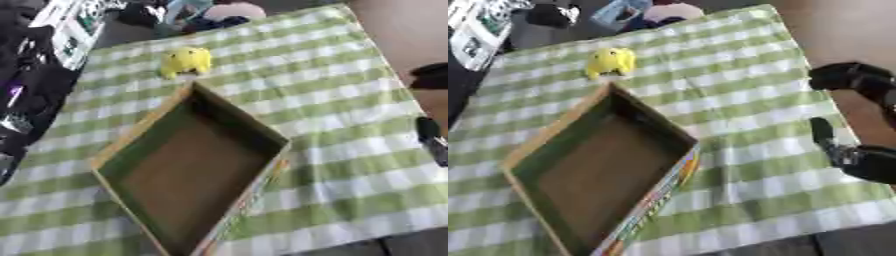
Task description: Pick up objects on the table and place them in the box.
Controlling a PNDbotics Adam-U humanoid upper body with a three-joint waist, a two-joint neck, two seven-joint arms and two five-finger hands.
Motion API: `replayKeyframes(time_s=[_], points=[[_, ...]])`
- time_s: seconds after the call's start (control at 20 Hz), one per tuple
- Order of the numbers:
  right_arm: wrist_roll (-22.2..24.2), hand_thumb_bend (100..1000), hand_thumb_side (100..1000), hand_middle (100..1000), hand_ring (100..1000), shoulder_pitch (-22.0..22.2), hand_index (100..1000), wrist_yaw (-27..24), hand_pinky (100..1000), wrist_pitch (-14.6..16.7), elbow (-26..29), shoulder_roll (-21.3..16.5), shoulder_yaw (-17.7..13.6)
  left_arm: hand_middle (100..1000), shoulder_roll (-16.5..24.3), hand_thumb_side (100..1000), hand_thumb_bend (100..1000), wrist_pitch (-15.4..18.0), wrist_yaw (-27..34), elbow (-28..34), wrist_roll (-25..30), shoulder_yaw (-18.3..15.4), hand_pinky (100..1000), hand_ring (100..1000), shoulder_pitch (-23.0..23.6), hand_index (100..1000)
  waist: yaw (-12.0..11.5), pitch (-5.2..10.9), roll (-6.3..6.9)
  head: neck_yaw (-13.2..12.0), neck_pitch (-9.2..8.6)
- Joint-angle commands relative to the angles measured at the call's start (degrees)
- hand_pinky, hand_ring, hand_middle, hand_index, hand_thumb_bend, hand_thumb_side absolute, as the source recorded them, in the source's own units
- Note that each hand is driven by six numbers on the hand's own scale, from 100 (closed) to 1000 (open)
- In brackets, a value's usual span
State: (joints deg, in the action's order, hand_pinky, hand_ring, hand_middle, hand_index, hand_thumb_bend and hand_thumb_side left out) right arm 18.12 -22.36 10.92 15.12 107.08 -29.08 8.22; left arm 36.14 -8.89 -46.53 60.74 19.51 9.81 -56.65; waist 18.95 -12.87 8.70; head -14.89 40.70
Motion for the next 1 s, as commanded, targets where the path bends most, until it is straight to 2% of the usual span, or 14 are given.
replayKeyframes(time_s=[0.05,0.45,1.0], points=[[0.3,100,100,825,798,-1.1,818,-0.6,844,0.1,1.5,-1.4,0.0,679,0.6,502,100,1.0,-1.1,-2.3,-1.5,-1.5,787,740,-1.6,855,0.3,0.69,-0.28,-1.3,-0.62],[0.6,100,100,823,798,-1.5,818,-0.8,844,0.1,1.5,-1.2,0.2,693,-0.6,486,100,4.2,-3.3,-7.4,-2.7,-2.9,787,747,-1.9,867,1.3,0.26,-0.02,-1.9,-0.54],[1.1,100,100,822,797,-2.2,818,-1.0,844,0.2,1.5,-0.9,0.6,727,-2.7,463,137,3.6,-6.9,-13.7,-2.8,-4.7,786,749,-2.8,883,2.7,-0.24,0.14,-0.6,-1.50]])
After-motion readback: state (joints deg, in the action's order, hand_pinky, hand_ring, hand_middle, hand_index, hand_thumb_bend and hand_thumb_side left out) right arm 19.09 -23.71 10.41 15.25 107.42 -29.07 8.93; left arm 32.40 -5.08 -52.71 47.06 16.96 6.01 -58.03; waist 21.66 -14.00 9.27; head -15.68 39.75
